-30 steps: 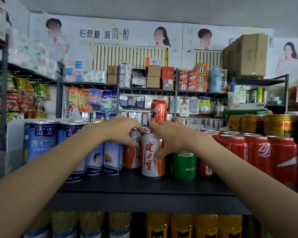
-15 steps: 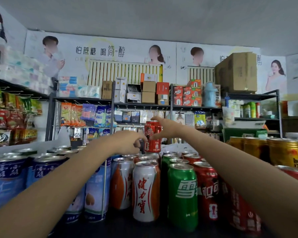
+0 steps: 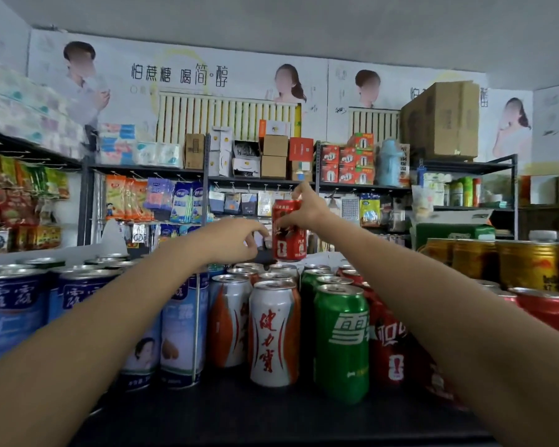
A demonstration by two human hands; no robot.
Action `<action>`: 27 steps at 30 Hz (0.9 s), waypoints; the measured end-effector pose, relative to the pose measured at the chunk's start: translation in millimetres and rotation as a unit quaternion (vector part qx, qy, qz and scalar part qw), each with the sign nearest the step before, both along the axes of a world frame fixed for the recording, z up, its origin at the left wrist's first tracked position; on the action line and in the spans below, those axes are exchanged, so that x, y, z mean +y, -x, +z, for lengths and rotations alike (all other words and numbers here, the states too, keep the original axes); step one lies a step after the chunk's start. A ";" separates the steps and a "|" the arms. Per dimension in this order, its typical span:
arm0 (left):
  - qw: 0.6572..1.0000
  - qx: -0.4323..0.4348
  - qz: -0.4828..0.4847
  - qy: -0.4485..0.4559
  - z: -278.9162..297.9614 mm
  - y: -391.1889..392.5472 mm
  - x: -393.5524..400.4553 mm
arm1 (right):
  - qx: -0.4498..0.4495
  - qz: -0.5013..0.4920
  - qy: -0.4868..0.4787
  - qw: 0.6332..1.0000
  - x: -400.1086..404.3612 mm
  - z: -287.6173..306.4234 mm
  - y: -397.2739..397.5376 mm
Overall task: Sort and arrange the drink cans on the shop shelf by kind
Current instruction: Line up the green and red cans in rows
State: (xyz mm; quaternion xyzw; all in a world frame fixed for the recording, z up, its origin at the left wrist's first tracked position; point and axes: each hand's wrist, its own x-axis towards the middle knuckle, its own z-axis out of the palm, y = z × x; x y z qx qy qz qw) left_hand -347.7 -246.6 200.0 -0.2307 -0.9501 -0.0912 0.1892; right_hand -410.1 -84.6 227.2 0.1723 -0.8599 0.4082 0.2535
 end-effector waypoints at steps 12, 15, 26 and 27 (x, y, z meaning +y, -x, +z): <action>0.982 0.044 -0.164 -0.084 10.8 -52.7 116.3 | 0.065 0.011 0.079 0.995 156.4 15.4 -191.0; 0.978 0.025 -0.189 -0.078 6.0 -60.4 168.3 | 0.059 -0.046 0.072 0.995 207.6 -6.4 -221.7; 0.994 -0.067 -0.084 -0.009 -16.8 -37.3 301.0 | 0.009 -0.129 -0.099 0.987 320.2 -76.7 -223.7; 0.995 -0.073 -0.066 0.003 -17.8 -34.0 308.5 | 0.010 -0.126 -0.113 0.986 323.3 -78.6 -220.8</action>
